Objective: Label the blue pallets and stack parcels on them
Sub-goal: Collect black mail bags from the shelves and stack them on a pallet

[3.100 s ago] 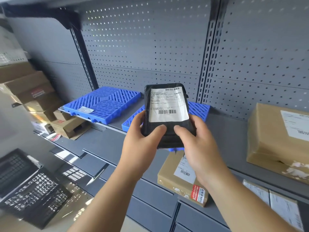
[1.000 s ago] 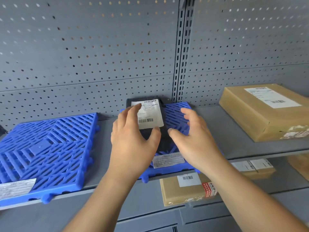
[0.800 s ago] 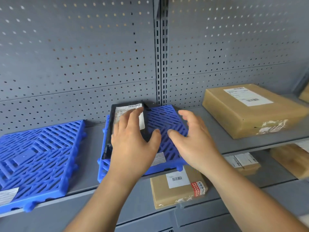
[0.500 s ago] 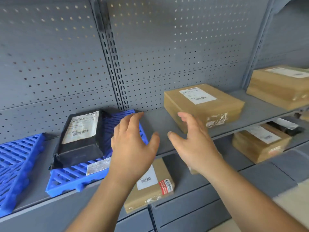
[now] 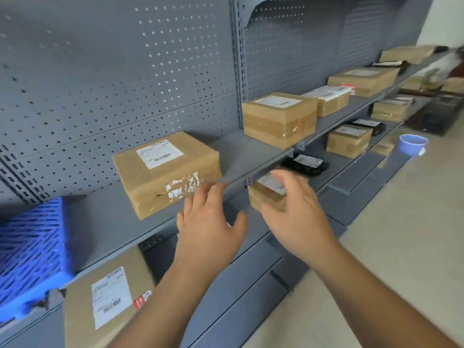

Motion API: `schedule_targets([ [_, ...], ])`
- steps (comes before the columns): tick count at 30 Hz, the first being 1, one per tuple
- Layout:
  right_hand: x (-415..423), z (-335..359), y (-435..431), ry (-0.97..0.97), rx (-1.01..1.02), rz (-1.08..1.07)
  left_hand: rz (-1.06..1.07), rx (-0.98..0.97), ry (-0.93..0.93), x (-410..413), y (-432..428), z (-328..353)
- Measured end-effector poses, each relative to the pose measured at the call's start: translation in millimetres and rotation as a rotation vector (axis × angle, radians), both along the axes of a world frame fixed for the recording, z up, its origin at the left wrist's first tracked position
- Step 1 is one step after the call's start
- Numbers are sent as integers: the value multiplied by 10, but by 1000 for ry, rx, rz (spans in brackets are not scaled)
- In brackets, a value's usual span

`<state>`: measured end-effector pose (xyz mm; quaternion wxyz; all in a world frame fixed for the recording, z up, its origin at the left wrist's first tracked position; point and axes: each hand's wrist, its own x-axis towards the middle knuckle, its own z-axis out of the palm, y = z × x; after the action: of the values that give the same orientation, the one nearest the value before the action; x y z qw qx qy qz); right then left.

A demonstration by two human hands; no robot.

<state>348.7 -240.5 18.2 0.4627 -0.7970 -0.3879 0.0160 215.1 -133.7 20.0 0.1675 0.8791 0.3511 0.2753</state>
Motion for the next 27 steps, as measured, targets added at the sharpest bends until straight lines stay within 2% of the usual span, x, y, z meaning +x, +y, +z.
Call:
schedule_targets([
  [11, 1148, -225, -887, 20, -117, -307, -335, -69, 75, 1623, -507, -220],
  [20, 2157, -360, -1000, -4, -293, -560, -609, -109, 133, 3017, -382, -452],
  [27, 2801, -465, -994, 23, -351, -735, -755, -89, 173, 4015, -331, -528],
])
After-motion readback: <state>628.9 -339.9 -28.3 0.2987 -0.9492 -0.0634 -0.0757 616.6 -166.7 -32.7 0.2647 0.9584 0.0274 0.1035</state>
